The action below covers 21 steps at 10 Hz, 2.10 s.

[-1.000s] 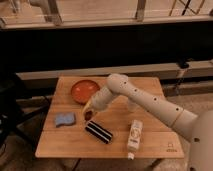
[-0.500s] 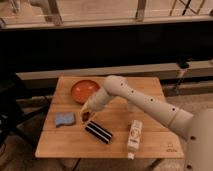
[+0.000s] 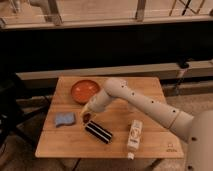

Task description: Place the pepper on the white sponge

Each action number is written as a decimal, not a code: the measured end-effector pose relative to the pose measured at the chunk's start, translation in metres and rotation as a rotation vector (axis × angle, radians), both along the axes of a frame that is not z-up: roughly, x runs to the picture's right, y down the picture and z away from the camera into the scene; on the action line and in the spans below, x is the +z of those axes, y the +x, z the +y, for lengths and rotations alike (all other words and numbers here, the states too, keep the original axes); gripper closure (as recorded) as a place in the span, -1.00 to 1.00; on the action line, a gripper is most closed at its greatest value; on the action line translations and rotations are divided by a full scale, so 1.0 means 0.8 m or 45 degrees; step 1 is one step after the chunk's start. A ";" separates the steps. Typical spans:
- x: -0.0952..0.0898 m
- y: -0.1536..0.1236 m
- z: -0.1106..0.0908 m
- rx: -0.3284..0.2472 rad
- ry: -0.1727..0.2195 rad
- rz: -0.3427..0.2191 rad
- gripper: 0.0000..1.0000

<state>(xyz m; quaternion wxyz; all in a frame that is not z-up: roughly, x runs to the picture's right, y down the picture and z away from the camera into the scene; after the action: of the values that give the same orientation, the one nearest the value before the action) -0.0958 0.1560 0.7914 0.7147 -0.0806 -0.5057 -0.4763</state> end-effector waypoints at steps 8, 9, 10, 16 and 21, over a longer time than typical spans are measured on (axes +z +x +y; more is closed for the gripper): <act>-0.044 -0.027 0.075 -0.040 0.120 -0.054 1.00; -0.050 -0.030 0.079 -0.046 0.159 -0.048 1.00; -0.062 -0.037 0.086 -0.059 0.222 -0.038 1.00; -0.083 -0.085 0.099 -0.093 0.452 0.083 1.00; -0.083 -0.106 0.084 -0.097 0.536 0.124 1.00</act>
<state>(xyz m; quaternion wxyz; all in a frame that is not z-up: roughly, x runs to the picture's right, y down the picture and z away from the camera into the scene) -0.1805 0.2233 0.7251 0.7210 0.0284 -0.3566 -0.5934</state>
